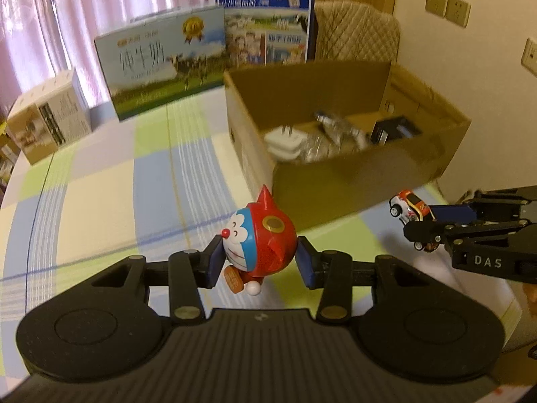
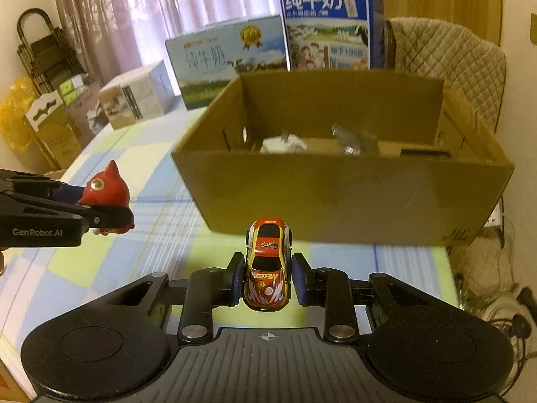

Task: Organize objects
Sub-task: 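Carry the Doraemon figure with the left tool into the box while the right tool carries the car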

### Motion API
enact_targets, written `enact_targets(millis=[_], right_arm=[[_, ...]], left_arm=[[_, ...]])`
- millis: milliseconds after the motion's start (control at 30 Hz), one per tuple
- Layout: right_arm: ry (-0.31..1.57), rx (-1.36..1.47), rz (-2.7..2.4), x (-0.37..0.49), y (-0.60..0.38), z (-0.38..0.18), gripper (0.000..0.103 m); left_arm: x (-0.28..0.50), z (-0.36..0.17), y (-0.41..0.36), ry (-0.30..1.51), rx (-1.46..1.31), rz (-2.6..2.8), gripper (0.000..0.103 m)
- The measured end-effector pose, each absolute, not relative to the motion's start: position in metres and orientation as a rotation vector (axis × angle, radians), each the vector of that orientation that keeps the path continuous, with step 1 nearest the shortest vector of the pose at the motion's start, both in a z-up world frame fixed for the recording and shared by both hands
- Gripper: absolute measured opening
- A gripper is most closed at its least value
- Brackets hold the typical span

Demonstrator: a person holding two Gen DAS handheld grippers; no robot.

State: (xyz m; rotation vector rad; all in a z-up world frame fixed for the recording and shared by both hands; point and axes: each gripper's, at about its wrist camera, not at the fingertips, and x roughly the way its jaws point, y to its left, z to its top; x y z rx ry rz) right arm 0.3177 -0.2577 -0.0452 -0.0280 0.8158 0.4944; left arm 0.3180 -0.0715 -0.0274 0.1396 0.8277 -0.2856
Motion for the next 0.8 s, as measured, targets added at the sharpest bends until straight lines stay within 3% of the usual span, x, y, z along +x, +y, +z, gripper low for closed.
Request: enact_targets(millis=[500,800], right_arm=[[0.668,0.023,0.462,0.381,-0.303,0.009,0.027],[0.679,0.019,0.436,0.436,-0.312,0.005,0.027]], left_arm=[[0.364,0.023,-0.125,0.678,0.157,-0.324,0.04],[0.414,0.024,-0.171,0.667,0.185,-0.356,0.04]])
